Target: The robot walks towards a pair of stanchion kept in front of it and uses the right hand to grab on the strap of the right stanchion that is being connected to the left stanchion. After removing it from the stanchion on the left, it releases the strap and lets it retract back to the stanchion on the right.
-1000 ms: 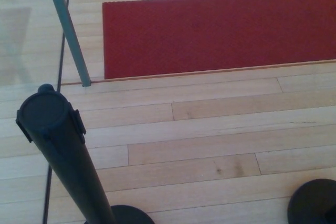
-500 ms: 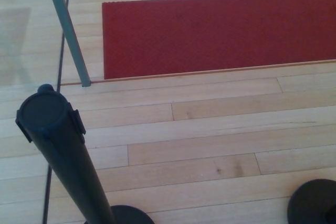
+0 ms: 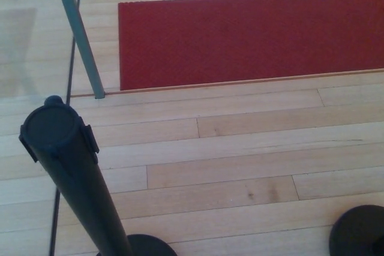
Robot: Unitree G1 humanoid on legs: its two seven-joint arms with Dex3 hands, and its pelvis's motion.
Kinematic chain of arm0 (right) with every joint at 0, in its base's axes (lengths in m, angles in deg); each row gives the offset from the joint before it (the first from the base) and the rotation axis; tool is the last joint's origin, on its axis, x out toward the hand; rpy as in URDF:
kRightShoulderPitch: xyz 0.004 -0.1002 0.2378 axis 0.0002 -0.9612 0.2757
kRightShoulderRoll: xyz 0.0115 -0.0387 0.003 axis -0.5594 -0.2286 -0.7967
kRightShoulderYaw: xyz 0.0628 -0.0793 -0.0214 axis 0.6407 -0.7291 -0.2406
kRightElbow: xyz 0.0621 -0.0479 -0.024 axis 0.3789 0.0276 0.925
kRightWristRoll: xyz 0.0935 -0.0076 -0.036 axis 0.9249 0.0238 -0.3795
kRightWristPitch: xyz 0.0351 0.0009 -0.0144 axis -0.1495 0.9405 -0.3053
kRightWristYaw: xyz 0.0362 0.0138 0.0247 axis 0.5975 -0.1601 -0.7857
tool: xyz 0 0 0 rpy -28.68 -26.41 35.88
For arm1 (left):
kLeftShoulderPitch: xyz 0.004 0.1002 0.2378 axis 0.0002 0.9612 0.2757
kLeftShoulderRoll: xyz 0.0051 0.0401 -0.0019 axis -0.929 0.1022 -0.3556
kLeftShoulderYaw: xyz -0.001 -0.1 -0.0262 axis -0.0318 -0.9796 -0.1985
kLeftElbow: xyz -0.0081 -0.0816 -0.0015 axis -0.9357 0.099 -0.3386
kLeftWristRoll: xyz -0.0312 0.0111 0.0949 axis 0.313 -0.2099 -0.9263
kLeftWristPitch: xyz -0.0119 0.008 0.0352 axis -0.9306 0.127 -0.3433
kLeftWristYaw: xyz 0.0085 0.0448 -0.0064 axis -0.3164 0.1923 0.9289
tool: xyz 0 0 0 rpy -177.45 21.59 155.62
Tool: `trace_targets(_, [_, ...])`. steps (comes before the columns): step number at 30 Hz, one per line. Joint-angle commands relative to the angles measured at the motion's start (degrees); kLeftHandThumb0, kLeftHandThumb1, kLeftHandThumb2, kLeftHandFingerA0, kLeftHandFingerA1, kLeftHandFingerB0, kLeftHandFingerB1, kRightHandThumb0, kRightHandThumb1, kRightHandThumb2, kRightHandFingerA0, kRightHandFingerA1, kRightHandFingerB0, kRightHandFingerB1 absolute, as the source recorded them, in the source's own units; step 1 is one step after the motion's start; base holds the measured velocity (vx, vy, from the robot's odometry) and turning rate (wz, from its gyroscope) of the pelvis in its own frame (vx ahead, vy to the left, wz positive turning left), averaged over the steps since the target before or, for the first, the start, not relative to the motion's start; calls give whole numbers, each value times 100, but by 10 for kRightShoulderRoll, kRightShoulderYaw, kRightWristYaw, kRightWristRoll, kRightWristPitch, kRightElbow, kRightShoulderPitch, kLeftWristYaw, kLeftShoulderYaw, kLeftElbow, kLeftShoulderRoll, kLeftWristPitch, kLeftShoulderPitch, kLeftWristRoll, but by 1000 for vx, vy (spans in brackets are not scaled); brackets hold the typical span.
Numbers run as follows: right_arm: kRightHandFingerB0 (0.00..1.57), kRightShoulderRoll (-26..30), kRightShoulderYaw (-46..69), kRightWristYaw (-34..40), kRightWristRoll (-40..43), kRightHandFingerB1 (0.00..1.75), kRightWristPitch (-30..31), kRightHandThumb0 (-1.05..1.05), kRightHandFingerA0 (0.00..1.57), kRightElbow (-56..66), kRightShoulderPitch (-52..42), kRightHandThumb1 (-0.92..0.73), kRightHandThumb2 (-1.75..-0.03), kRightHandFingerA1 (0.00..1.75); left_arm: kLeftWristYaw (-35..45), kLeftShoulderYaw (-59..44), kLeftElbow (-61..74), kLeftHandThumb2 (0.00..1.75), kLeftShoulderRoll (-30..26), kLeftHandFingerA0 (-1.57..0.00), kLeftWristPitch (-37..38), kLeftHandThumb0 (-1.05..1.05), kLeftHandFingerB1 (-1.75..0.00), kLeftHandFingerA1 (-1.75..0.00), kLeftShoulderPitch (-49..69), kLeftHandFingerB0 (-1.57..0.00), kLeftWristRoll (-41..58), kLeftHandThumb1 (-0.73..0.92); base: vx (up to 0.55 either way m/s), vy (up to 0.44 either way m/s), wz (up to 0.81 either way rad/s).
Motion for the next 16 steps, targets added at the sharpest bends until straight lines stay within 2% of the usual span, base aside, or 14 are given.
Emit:
trace_targets(1, [66,4,-8,6,-2,44,-3,-12,101,10,-4,-63,-74,58,-1,-1,1,59,-2,-112,16,-20,-76,-95,-4,-99,4,66,0,0,0])
trace_targets(9, [65,1,-15,2,1,44,-6,-11,102,3,1,-66,-72,57,2,1,5,59,-1,-107,21,-21,-73,-90,-4,-94,4,69,0,0,0])
trace_targets(11, [65,-1,-13,-3,6,44,-7,-12,103,2,3,-64,-73,58,1,2,8,64,0,-109,19,-16,-76,-93,-5,-96,4,66,0,0,0])
trace_targets(12, [64,-1,-12,-10,8,42,-7,-16,100,1,4,-67,-64,56,3,2,7,68,-1,-110,20,-13,-77,-95,-5,-97,4,63,0,0,0])
trace_targets(16, [63,-1,-11,-22,12,42,-9,-16,99,-1,6,-68,-63,54,4,2,5,68,-1,-107,23,-14,-78,-93,-6,-97,3,63,0,0,0])
